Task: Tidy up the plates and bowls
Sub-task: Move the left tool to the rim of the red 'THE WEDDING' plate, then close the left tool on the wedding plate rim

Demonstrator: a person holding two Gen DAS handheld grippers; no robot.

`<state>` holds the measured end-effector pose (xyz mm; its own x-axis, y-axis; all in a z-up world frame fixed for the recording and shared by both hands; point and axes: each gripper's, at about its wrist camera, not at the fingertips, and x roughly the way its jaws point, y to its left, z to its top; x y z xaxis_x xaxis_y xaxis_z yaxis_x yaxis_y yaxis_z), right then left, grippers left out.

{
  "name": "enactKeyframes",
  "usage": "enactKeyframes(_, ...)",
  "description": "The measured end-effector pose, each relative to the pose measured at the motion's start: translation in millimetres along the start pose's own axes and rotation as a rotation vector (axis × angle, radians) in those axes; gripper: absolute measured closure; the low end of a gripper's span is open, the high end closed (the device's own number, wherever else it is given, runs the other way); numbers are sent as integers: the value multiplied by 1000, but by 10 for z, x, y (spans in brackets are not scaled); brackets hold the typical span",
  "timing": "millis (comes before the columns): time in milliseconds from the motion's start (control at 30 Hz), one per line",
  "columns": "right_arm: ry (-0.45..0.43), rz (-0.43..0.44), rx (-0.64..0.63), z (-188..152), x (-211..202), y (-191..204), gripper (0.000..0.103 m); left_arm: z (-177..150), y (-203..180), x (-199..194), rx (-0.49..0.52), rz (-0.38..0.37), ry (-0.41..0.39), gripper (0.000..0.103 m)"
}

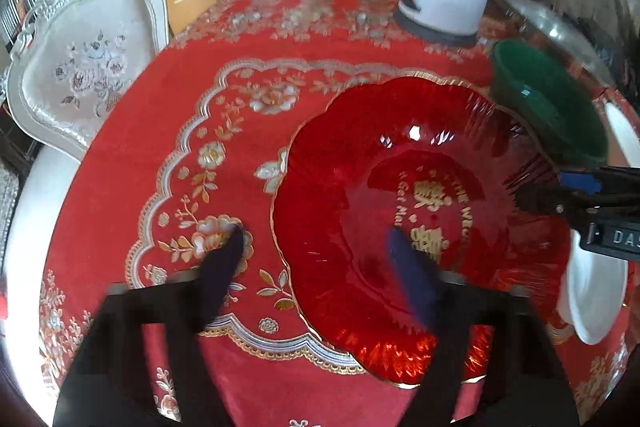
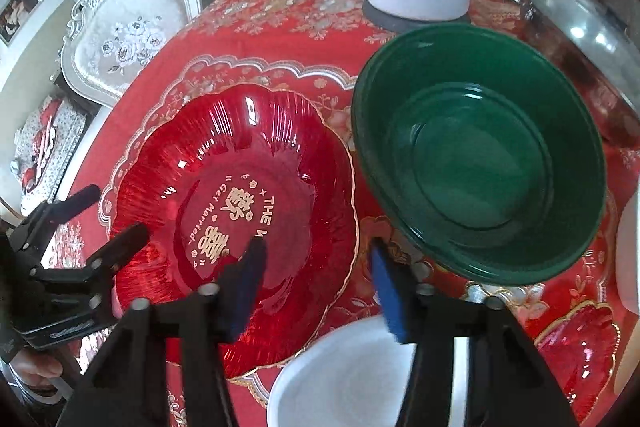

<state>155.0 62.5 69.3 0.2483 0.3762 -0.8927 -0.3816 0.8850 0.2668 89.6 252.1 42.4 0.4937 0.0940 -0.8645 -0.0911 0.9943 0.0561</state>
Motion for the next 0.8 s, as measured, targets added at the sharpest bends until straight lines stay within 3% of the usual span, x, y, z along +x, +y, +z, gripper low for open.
enactKeyframes(67, 5, 5, -3, 14, 47, 5, 64, -9, 25, 94, -13, 20, 34, 78)
enactKeyframes(100, 5, -2, -7, 16, 62, 12, 66, -20, 36, 133, -14, 29, 42, 80)
enactKeyframes(233, -21, -16, -30, 2, 47, 29, 72, -46, 92, 130, -36, 37, 22, 80)
enactKeyframes(800, -117, -34, -151, -143, -92, 531, 72, -298, 539, -342, -118, 76, -61, 85)
